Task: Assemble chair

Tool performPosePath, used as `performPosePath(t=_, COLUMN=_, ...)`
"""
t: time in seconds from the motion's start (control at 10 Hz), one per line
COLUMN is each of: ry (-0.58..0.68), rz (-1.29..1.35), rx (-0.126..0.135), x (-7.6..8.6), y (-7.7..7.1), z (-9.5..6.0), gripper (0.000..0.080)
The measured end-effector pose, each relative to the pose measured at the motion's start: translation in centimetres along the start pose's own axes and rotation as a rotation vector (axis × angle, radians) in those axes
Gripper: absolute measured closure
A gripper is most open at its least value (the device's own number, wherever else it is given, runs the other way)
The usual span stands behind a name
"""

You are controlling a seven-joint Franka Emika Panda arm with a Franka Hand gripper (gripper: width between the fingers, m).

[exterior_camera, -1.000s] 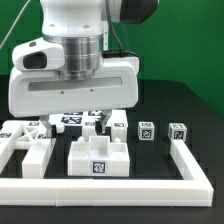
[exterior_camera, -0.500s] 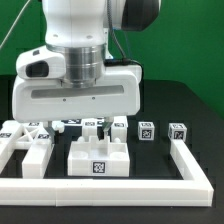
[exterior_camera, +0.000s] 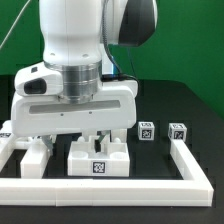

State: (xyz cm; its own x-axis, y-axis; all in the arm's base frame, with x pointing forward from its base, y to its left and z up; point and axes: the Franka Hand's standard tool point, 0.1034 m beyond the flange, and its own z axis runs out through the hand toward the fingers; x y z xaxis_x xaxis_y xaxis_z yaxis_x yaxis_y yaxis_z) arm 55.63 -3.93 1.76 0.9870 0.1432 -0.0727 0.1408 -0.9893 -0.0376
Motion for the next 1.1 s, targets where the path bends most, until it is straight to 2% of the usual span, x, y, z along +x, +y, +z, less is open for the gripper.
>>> performPosePath(t=0.1, ry=0.0, rz=0.0, rx=0.0, x=-0.01, y=0.0, z=0.01, gripper=0.0436)
performPosePath(t=0.2, ry=0.0, rz=0.0, rx=0.0, x=-0.01, y=0.0, z=0.01, gripper=0.0436)
performPosePath(t=0.4, ry=0.0, rz=0.0, rx=0.0, x=-0.01, y=0.0, z=0.01, gripper=0.0735)
performPosePath(t=0.5, ry=0.0, rz=0.0, rx=0.0, x=-0.01, y=-0.01, z=0.01, gripper=0.0771)
performPosePath(t=1.1, ry=0.0, rz=0.0, rx=0.0, x=-0.01, y=-0.01, z=0.01, gripper=0.0771)
